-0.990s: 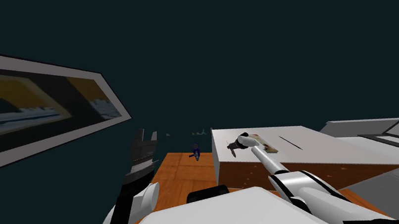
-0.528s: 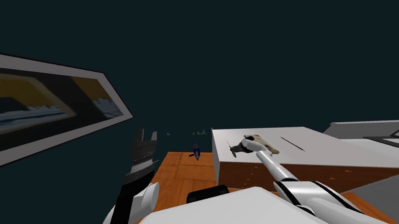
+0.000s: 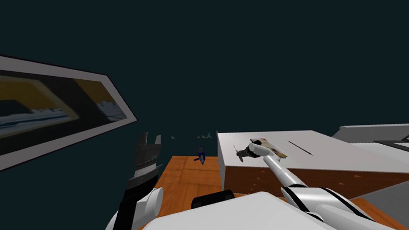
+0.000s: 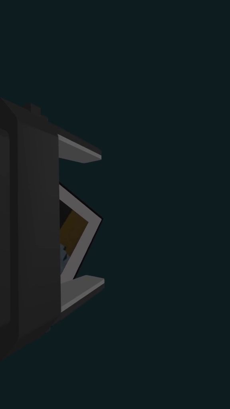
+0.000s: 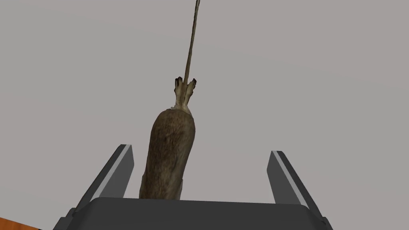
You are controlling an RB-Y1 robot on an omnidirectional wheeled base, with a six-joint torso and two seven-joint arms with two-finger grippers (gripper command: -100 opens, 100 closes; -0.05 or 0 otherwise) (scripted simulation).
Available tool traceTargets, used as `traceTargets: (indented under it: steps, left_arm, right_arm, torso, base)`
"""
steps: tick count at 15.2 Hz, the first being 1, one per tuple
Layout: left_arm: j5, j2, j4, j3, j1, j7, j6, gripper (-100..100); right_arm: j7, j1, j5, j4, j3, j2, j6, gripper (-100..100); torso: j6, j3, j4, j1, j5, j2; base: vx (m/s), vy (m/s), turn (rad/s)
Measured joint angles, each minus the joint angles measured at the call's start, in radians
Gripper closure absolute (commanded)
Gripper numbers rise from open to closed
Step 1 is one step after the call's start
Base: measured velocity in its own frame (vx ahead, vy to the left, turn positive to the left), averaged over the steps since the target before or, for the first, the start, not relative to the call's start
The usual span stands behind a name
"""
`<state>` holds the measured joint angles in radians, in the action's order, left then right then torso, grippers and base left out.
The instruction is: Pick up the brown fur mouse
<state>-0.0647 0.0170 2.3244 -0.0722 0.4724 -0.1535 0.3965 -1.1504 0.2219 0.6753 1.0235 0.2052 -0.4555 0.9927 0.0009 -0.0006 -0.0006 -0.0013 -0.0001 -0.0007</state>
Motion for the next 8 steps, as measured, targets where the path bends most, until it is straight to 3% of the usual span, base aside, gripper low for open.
traceTargets:
  steps: [5, 6, 8]
  left_arm:
    - [0.000, 0.000, 0.000, 0.000, 0.000, 0.000, 0.000, 0]
    - [0.000, 0.000, 0.000, 0.000, 0.000, 0.000, 0.000, 0]
    - [0.000, 0.000, 0.000, 0.000, 0.000, 0.000, 0.000, 0]
  right_arm:
    - [0.019, -0.003, -0.008, -0.024, 0.003, 0.021, -0.033, -100]
    - [0.022, -0.003, -0.009, -0.026, 0.003, 0.022, -0.039, 100]
    - [0.022, -0.002, -0.007, -0.025, 0.002, 0.026, -0.038, 100]
  torso:
    - [0.000, -0.001, -0.002, 0.000, -0.002, -0.001]
    - [0.000, -0.002, -0.002, -0.001, -0.002, -0.001]
    - [0.001, -0.003, -0.003, -0.003, -0.002, -0.003]
  base:
    - [0.004, 0.006, -0.016]
    - [0.000, 0.000, 0.000]
    - [-0.002, 0.007, 0.007]
